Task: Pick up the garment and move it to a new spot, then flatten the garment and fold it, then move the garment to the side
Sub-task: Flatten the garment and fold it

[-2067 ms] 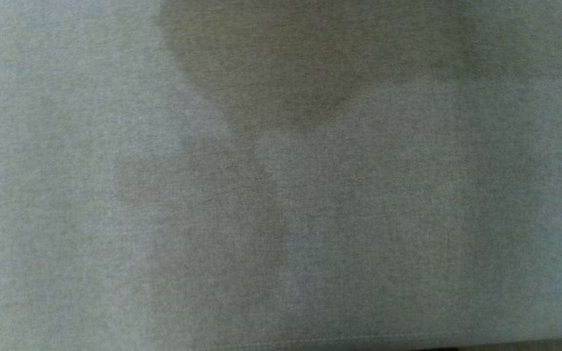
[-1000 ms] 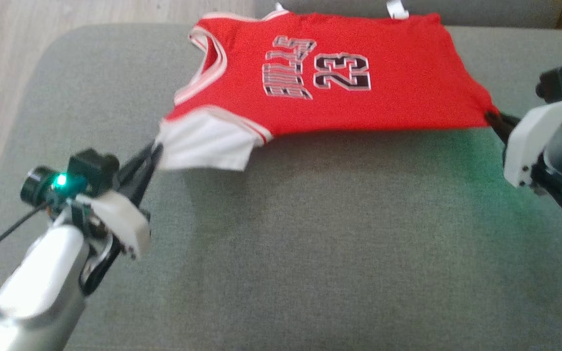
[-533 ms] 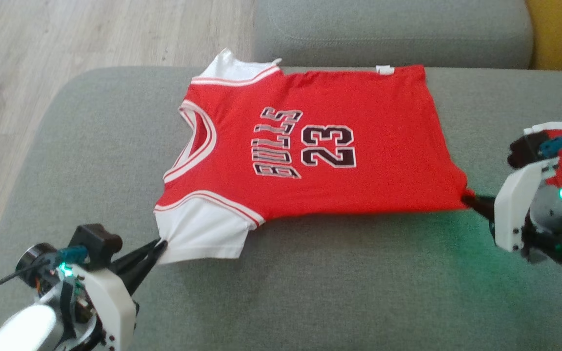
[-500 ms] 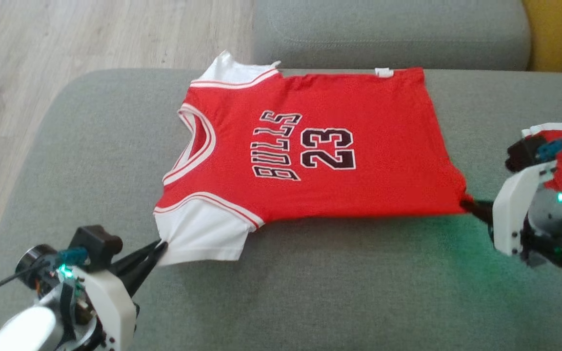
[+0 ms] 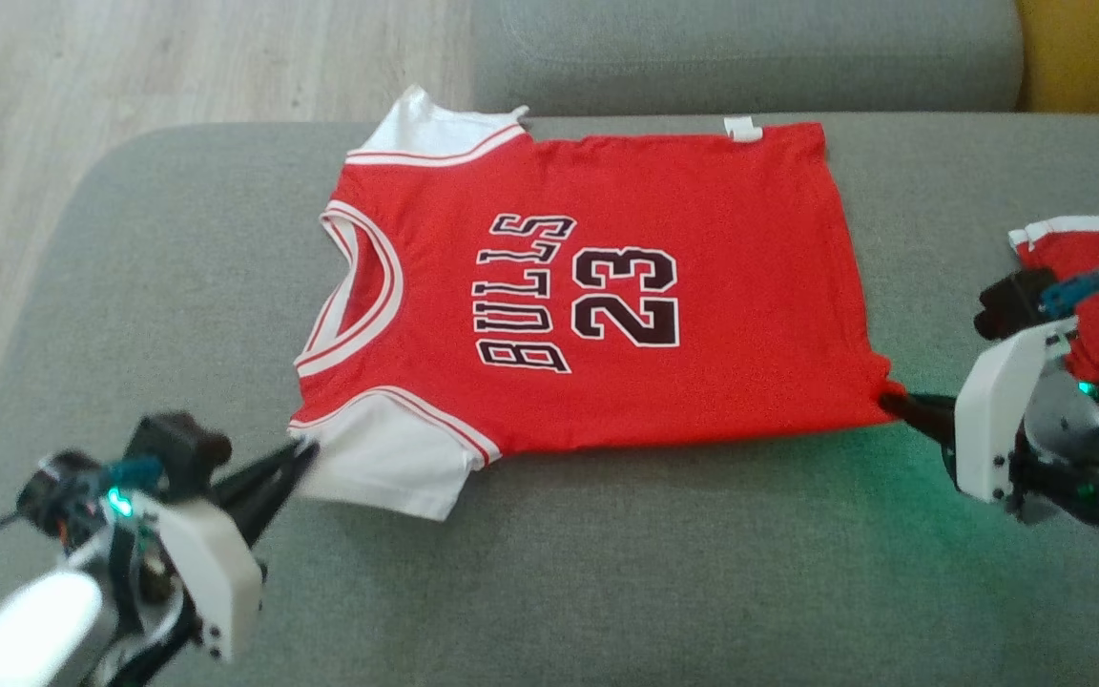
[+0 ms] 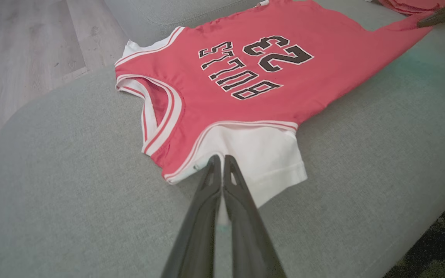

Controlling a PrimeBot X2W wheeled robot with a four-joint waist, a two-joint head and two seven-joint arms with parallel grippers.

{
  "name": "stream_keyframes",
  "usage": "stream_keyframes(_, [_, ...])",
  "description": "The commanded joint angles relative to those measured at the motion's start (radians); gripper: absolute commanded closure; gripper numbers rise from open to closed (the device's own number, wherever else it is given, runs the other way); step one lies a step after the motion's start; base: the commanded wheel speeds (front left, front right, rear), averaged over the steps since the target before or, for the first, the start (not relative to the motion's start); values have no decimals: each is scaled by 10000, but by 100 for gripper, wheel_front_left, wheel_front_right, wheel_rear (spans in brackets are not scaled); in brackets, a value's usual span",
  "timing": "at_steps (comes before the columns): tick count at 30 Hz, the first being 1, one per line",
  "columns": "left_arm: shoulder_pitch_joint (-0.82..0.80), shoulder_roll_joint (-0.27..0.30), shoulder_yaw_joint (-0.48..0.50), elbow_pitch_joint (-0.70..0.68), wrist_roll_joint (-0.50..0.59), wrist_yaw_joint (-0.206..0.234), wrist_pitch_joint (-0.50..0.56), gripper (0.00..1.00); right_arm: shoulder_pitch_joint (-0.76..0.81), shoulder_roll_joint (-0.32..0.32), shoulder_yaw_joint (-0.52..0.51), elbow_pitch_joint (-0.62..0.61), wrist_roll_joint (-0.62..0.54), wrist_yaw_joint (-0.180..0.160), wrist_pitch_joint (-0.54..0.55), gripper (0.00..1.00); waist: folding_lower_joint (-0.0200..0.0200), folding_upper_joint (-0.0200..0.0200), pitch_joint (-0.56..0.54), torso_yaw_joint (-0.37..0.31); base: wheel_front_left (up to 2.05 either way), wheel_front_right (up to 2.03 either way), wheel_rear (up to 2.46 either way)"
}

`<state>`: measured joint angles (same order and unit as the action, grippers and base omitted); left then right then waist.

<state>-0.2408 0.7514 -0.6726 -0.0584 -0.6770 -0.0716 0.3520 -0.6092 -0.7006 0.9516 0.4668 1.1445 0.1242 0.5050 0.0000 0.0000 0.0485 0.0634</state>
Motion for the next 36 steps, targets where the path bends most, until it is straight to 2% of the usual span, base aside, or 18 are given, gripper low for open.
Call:
stream_keyframes(1, [-1056,272,599,-90,104,-65,23,100,-451,-113,-230,-176,6,65,-178,100,0,0,204,-80,0,0,0])
stream_keyframes(10, [-2815,-30,486,1187,-4,-428,341,100,-1336,416,-403,366,-150,65,-268,100,0,0,790,-332,0,0,0])
stream_keyframes(18, [-4516,-398,27,2664,-57,-564,572,100,-2077,937,-425,1020,-183,65,-278,100,0,0,1400,-506,0,0,0])
stream_keyframes(24, [-5383,-494,-255,3570,-103,-584,431,100,-2494,1188,-388,1345,-255,65,-433,100,0,0,1785,-609,0,0,0])
stream_keyframes(36, [-7251,-884,-1467,5078,-172,-589,-160,100,-3229,1522,-246,2015,-356,65,-1057,100,0,0,2518,-688,0,0,0])
